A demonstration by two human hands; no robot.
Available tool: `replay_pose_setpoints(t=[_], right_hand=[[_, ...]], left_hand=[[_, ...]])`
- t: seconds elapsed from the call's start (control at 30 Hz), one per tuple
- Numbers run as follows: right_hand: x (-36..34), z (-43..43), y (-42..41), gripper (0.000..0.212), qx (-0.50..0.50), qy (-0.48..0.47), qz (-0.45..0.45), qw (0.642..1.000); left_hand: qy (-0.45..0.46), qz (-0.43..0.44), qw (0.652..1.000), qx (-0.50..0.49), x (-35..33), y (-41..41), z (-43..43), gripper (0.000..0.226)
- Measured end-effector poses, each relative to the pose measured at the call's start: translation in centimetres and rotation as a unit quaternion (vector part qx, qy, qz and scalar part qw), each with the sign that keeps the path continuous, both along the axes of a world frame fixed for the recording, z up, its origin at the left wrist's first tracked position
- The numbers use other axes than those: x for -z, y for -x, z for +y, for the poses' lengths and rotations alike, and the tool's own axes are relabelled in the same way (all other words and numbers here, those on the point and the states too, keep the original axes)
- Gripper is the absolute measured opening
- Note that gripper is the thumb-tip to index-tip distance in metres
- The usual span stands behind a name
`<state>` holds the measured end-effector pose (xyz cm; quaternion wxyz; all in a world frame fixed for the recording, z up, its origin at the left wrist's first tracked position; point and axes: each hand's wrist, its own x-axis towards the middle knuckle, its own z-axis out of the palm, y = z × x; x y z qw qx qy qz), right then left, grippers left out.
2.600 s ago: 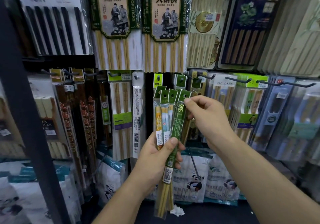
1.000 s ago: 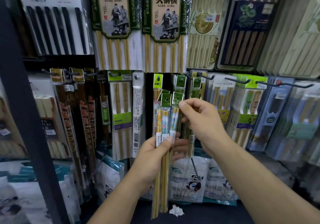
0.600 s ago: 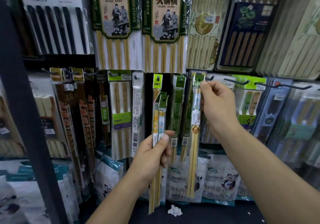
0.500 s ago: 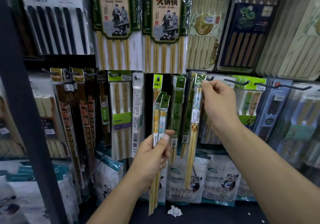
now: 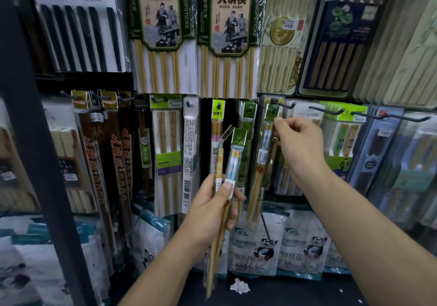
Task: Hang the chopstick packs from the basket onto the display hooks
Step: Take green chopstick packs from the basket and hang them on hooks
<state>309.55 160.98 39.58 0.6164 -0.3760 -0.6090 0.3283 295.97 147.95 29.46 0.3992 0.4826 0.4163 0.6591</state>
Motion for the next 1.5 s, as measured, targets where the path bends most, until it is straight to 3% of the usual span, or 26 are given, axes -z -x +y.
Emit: replay_pose_setpoints(t=[0.13, 0.27, 0.37, 0.67, 0.83, 1.3, 1.5], right_hand=[[0.7, -1.4, -0.5, 0.03, -0.006, 0.013, 0.015, 1.0], [1.6, -4.1, -0.2, 0.018, -0.14, 0.014, -0.047, 0.989], [2.2, -5.2, 0.5, 0.014, -0.168, 0.0, -0.059, 0.984], [1.1, -4.4, 0.4, 0.028, -0.158, 0.028, -0.021, 0.987], [-1.4, -2.7, -0.2, 0.027, -0.072, 0.006, 0.035, 0.997], [-1.3, -0.6, 0.0, 0.038, -0.019, -0.03, -0.02, 0.999], [-0.2, 0.3, -0.3, 0.034, -0.011, -0.001, -0.041, 0.999]], left_hand=[[-0.011, -0.007, 1.0, -0.001, -0.3, -0.1, -0.3, 0.025], [-0.018, -0.019, 1.0, 0.0, -0.3, -0.3, -0.3, 0.013], [-0.015, -0.026, 1.0, 0.0, -0.3, -0.6, -0.3, 0.013], [0.006, -0.056, 0.998, 0.008, 0.3, -0.7, 0.1, 0.023], [0.026, -0.018, 0.999, -0.023, 0.5, -0.2, 0.3, 0.032], [0.004, -0.031, 0.999, 0.019, 0.5, 0.3, 0.4, 0.033], [0.018, -0.057, 0.998, 0.02, 0.4, 0.5, 0.4, 0.021]])
